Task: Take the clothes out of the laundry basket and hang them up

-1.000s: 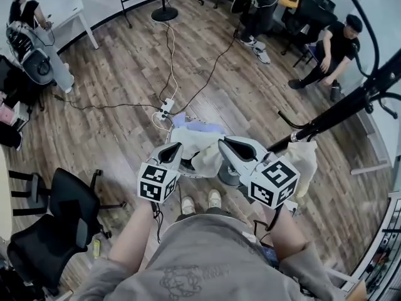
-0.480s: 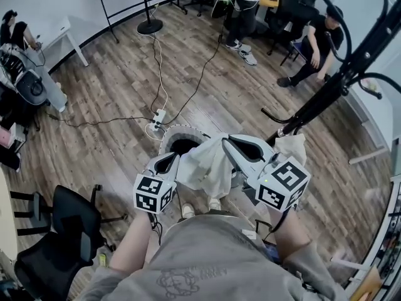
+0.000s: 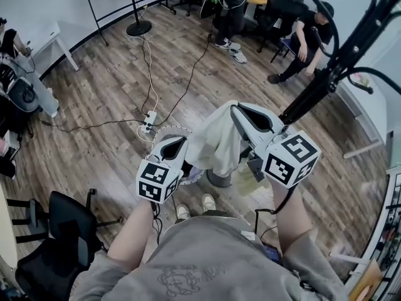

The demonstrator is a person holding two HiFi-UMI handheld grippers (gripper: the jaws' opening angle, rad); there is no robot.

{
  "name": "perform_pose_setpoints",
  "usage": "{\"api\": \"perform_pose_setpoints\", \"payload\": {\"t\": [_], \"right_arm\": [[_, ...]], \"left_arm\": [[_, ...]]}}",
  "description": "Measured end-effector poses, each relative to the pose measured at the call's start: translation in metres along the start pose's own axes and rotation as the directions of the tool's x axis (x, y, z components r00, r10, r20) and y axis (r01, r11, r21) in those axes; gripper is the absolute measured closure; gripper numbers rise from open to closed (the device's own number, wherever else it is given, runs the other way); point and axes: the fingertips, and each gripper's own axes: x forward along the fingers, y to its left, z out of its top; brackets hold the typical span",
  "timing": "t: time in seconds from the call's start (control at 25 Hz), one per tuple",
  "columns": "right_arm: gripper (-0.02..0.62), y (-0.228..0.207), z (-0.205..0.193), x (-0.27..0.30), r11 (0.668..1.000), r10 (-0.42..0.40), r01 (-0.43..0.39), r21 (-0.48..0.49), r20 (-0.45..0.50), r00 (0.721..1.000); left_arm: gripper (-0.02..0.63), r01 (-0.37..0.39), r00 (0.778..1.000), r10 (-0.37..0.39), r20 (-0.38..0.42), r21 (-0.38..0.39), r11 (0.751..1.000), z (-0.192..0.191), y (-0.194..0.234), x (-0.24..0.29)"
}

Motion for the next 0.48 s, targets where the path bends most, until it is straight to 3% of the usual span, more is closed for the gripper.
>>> {"api": "perform_pose_setpoints", "payload": {"t": [0.2,0.48], "right_arm": [[0.558,-0.042,0.02,-0.002,0.995,-0.101,0.102,-0.014,0.04,0.994],[0.558,-0.097,0.038,-0.003,0.97,-0.242,0.244,-0.008,0.087,0.966]], "left_arm": [[0.604,0.052,0.998,-0.053,0.029,0.055,0.997,0.039,-0.006,0.042],[0.604,0.115,0.993,-0.115,0.0,0.045,0.992,0.059,-0.011,0.104]]}}
